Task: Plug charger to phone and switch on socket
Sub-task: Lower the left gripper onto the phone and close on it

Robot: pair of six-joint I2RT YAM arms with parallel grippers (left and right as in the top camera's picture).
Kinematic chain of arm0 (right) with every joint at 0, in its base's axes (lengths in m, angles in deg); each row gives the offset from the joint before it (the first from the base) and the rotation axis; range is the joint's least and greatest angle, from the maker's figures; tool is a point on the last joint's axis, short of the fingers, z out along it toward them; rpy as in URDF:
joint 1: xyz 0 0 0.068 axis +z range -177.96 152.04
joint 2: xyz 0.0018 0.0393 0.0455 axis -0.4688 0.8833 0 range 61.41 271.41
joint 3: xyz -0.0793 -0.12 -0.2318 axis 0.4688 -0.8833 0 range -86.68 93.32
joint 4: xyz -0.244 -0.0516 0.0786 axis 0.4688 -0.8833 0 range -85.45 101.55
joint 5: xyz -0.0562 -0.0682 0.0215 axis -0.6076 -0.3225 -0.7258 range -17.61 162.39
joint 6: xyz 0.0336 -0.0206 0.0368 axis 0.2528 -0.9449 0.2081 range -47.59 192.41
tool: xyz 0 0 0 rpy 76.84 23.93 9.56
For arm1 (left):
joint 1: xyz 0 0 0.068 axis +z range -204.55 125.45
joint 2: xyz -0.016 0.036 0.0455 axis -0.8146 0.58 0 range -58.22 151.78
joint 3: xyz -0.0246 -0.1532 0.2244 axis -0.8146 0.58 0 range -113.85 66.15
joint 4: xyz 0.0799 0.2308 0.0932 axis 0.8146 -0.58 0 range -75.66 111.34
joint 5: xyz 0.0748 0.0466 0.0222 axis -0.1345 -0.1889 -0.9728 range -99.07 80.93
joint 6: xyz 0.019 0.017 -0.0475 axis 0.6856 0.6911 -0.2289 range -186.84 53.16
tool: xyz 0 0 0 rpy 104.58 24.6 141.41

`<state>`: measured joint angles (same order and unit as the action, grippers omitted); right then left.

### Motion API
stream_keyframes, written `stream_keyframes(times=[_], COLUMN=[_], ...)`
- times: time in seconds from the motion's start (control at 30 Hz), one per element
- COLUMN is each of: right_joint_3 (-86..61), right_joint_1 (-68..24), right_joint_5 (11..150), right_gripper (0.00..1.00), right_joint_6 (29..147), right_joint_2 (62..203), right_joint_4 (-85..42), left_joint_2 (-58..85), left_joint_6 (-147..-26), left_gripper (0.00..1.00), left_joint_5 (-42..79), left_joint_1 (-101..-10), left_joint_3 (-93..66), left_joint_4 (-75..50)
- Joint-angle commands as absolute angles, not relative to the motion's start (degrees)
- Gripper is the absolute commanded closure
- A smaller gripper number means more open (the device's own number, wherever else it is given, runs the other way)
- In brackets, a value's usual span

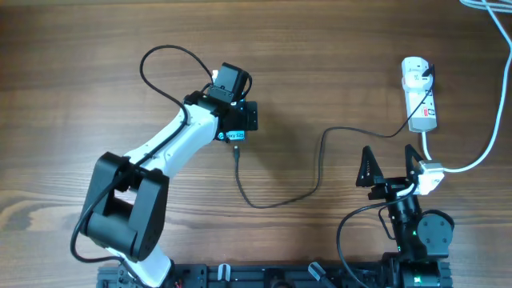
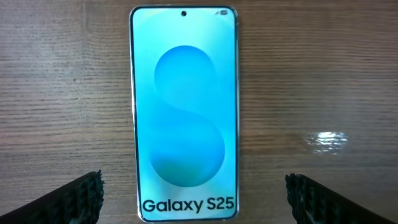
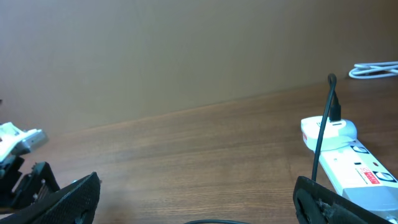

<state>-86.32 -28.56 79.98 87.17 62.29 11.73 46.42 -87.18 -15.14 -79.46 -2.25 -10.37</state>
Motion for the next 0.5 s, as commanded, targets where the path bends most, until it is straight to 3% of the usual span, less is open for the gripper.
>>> stream_keyframes(times=[0.0, 0.47], right_joint_3=[-86.4, -86.4], right_joint_1=[-28.7, -28.7], right_joint_5=[79.4, 79.4], right_gripper=[0.00, 0.00], right_joint_6=[87.6, 87.6], right_joint_2=[61.6, 61.6], right_joint_4=[11.9, 11.9], left_joint_2=[48.3, 52.0], left_joint_6=[-89.9, -89.8], left_gripper=[0.00, 0.00], left_joint_5=[-16.9, -16.9], left_joint_1=[-79.3, -79.3], left_joint_3=[-3.0, -3.1], left_joint_4=[-9.6, -7.8])
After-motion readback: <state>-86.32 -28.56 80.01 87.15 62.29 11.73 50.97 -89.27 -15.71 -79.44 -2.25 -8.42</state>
